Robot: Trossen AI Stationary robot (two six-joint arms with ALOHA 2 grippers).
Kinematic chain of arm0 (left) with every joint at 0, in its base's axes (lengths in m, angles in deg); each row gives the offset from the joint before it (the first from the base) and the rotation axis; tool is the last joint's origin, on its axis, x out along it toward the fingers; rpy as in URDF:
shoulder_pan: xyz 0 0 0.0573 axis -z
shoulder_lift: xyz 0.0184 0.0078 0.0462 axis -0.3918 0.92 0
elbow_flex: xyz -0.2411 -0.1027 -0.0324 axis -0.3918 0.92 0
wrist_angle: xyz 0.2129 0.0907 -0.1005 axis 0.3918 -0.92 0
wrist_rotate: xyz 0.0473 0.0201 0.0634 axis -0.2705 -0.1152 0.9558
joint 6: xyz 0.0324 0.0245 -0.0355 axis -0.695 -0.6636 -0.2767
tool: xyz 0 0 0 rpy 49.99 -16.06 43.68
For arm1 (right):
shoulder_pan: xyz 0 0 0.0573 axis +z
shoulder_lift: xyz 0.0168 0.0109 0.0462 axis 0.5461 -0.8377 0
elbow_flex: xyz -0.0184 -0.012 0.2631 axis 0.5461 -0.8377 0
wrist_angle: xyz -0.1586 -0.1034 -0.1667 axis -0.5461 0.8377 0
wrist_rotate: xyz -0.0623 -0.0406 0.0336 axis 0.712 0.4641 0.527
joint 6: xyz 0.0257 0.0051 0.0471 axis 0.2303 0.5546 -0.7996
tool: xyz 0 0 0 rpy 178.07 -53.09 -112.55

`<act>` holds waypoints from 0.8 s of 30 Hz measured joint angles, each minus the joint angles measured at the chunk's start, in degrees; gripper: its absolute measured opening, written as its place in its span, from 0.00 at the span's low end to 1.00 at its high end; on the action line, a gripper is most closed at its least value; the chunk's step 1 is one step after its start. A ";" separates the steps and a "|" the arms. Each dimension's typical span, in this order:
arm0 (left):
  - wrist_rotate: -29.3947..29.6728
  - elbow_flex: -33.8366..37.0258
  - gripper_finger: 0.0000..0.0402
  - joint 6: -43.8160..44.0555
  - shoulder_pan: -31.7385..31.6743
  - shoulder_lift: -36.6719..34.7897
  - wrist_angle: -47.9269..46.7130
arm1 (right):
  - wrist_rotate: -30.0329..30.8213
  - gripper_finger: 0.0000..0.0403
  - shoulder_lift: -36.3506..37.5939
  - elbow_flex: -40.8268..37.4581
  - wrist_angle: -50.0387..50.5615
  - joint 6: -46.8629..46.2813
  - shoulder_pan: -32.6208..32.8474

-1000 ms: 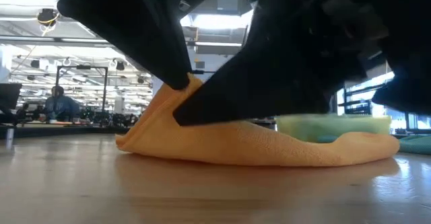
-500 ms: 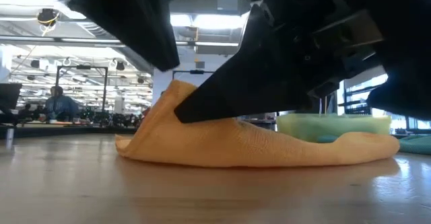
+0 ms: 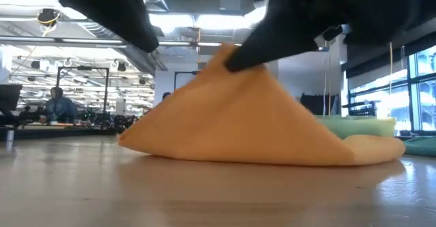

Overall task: Fold microfiber towels
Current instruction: Fold the yellow microfiber cloth

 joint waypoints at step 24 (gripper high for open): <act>6.21 9.78 0.09 13.56 5.55 0.02 2.61 | 1.04 0.01 6.27 -0.07 60.85 -45.92 -1.17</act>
